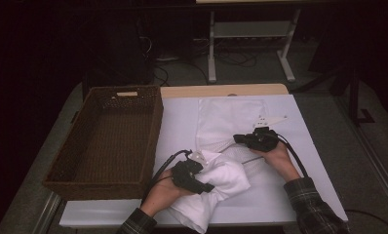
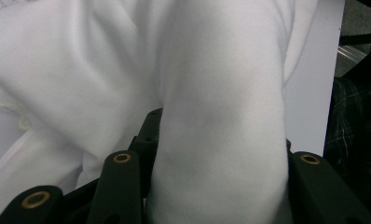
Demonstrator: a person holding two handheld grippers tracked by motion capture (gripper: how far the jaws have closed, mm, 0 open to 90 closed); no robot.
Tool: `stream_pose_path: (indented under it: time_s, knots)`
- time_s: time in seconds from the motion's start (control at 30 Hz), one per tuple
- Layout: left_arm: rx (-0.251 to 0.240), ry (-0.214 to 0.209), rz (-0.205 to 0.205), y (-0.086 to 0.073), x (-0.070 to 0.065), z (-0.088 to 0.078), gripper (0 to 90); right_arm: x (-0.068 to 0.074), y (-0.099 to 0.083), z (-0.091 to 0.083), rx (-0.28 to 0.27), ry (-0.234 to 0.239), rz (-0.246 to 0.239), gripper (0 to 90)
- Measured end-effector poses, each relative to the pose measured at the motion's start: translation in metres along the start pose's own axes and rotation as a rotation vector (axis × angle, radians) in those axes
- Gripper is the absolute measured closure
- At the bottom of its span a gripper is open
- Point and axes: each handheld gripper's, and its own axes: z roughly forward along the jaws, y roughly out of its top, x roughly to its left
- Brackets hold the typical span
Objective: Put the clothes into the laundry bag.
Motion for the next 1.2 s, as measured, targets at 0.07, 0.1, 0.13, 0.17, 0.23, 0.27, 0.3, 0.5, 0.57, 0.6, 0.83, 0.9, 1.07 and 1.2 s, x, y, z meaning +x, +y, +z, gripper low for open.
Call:
stream_pose_path:
  time_s: [0.07, 0.1, 0.13, 0.17, 0.23, 0.27, 0.3, 0.5, 0.57, 0.6, 0.83, 0.9, 1.07, 1.2]
  knots:
    - [0.001, 0.0, 0.0, 0.0, 0.0, 0.0, 54.6, -0.001, 0.004, 0.0, -0.009, -0.004, -0.002, 89.6]
    - [0.001, -0.001, 0.0, 0.0, 0.0, 0.0, 54.7, -0.002, 0.005, -0.001, -0.016, -0.004, 0.002, 89.7]
    - [0.0, -0.002, 0.0, 0.0, 0.0, 0.0, 54.6, -0.002, 0.007, -0.001, -0.022, 0.003, 0.003, 89.7]
    - [0.0, -0.002, 0.0, 0.0, 0.0, 0.0, 54.6, -0.002, 0.007, -0.001, -0.022, 0.003, 0.003, 89.7]
    - [0.0, -0.001, 0.0, 0.0, 0.0, 0.0, 54.6, -0.001, 0.007, -0.001, -0.019, 0.003, -0.003, 90.0]
    - [0.0, -0.002, 0.0, 0.0, 0.0, 0.0, 54.7, -0.001, 0.007, -0.001, -0.017, 0.005, 0.003, 90.0]
    - [-0.002, -0.001, 0.003, 0.0, 0.0, 0.0, 54.7, -0.001, 0.007, -0.001, -0.017, 0.011, 0.01, 90.0]
    - [0.002, 0.019, 0.048, 0.005, -0.008, -0.006, 55.4, 0.001, 0.005, 0.0, 0.005, 0.024, 0.003, 90.0]
    - [0.002, 0.017, 0.056, 0.006, -0.009, -0.006, 55.7, 0.002, 0.004, 0.0, 0.013, 0.026, 0.001, 90.0]
    - [-0.004, 0.01, 0.067, 0.008, -0.011, -0.008, 55.7, 0.002, 0.004, 0.001, 0.016, 0.029, 0.0, 90.0]
    - [-0.03, -0.035, 0.114, 0.022, -0.019, -0.013, 55.8, 0.005, 0.007, -0.003, -0.001, 0.046, -0.003, 90.0]
    - [-0.032, -0.039, 0.123, 0.024, -0.02, -0.013, 55.8, 0.005, 0.009, -0.004, -0.011, 0.052, -0.004, 90.0]
    - [-0.028, -0.065, 0.157, 0.035, -0.022, -0.007, 55.8, 0.008, 0.013, -0.011, -0.036, 0.061, -0.011, 90.0]
    - [-0.02, -0.082, 0.172, 0.04, -0.023, -0.003, 55.8, 0.009, 0.017, -0.015, -0.054, 0.061, -0.014, 90.0]
